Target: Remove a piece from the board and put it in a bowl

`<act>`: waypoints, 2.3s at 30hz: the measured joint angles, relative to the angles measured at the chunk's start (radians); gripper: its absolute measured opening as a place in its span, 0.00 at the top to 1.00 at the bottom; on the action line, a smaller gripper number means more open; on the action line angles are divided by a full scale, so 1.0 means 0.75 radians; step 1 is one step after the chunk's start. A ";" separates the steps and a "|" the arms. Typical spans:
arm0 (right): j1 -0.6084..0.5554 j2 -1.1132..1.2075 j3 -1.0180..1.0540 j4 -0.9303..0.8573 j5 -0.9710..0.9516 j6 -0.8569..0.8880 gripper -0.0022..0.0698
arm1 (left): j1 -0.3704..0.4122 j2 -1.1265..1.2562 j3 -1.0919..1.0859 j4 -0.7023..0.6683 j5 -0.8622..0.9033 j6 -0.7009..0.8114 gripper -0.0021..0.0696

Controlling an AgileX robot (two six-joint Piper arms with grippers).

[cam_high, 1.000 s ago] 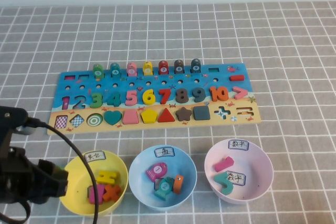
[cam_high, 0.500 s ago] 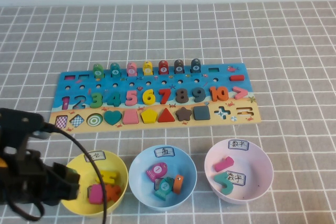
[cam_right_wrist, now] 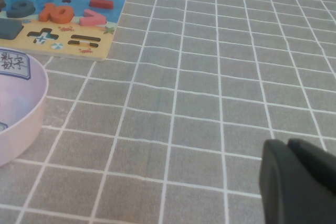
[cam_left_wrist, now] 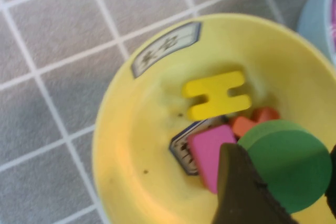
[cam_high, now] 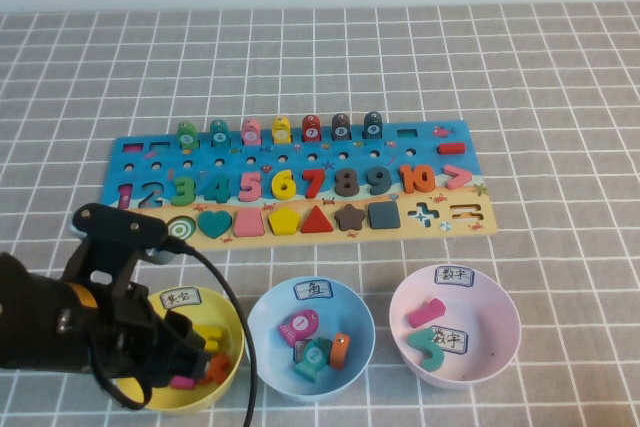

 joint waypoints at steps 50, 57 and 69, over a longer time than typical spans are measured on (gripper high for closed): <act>0.000 0.000 0.000 0.000 0.000 0.000 0.99 | 0.000 -1.220 0.347 0.181 -0.148 -0.136 0.97; 0.000 0.000 0.000 0.000 0.000 0.000 0.99 | 0.000 -1.316 0.376 0.234 -0.133 -0.136 0.97; 0.000 0.000 0.000 0.000 0.000 0.000 0.99 | 0.000 -1.319 0.440 0.375 -0.271 -0.130 0.97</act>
